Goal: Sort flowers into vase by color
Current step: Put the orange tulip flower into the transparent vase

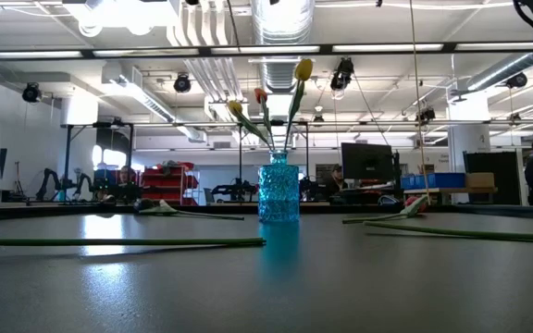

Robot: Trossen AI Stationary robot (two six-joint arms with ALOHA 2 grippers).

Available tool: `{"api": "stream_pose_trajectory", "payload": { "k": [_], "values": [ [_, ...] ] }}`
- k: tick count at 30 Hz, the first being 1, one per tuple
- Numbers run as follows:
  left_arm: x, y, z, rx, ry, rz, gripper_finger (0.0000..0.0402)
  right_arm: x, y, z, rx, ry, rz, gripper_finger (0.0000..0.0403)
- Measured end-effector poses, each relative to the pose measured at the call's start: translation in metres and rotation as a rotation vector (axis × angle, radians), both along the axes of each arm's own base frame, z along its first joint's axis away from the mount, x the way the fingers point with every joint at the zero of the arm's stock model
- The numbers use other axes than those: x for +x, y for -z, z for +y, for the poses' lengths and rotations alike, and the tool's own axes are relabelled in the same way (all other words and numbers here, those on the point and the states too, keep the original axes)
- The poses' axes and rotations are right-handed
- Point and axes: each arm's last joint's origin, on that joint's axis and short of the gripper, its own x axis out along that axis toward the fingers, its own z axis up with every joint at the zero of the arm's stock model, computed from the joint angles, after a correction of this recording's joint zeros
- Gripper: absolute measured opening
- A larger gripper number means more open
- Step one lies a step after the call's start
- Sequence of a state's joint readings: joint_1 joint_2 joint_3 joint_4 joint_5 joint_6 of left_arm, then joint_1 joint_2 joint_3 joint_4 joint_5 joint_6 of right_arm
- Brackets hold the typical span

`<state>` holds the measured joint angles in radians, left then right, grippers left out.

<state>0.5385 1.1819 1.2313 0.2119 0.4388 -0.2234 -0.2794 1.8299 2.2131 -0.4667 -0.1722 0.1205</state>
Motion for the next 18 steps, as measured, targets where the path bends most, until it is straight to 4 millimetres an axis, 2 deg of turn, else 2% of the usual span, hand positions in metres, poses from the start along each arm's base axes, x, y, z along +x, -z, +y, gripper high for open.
{"api": "stream_pose_trajectory", "payload": {
  "k": [12,18],
  "values": [
    [0.0064,0.0036,0.0033,-0.046,0.032,0.001,0.0,0.0003,0.0004,-0.0007,-0.022,0.024,0.004,0.0019],
    [0.0068,0.0043,0.0039,-0.071,0.029,0.002,0.0033,-0.0026,-0.0019,-0.0025,-0.073,0.058,0.009,0.0014]
  ]
}}
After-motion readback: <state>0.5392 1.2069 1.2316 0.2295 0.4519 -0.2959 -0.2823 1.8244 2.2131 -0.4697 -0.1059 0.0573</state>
